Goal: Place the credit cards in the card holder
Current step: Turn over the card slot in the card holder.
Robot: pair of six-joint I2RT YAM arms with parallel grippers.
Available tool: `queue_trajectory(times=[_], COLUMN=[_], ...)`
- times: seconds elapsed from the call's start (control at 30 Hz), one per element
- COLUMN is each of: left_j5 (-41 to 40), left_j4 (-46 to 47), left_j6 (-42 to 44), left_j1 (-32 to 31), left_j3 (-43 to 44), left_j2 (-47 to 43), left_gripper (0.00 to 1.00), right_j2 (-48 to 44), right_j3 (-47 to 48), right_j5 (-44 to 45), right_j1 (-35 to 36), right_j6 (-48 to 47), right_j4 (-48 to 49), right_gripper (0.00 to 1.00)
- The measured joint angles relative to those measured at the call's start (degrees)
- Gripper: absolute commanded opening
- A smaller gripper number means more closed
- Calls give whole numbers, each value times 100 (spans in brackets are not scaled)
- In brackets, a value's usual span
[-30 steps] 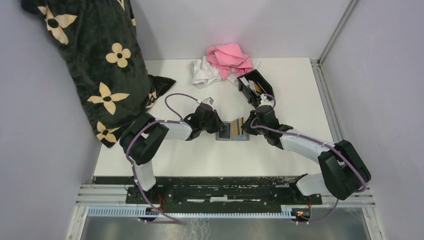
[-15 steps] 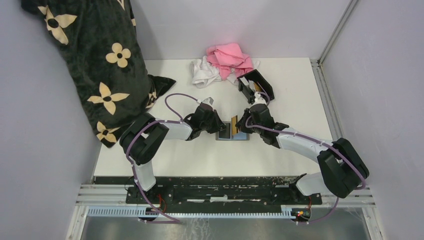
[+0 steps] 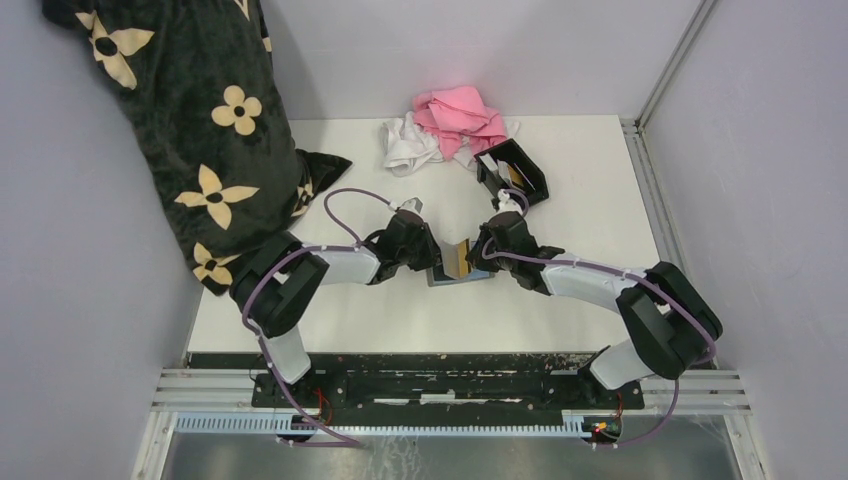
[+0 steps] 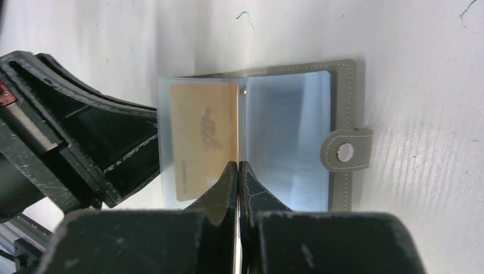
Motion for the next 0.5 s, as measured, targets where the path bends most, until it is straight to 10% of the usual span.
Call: queue_trajectory(times=[0.5], left_j5=[-789], left_j4=[-595], left_j6=[13], left_j1=[-33], left_j3=[-234], left_j2=[-518], left_gripper=[31], right_j2=[509], right_j3=[181], right_j5=[-35], right_j1=[59], right_j6=[85], right_j4=[216], right_gripper=[1])
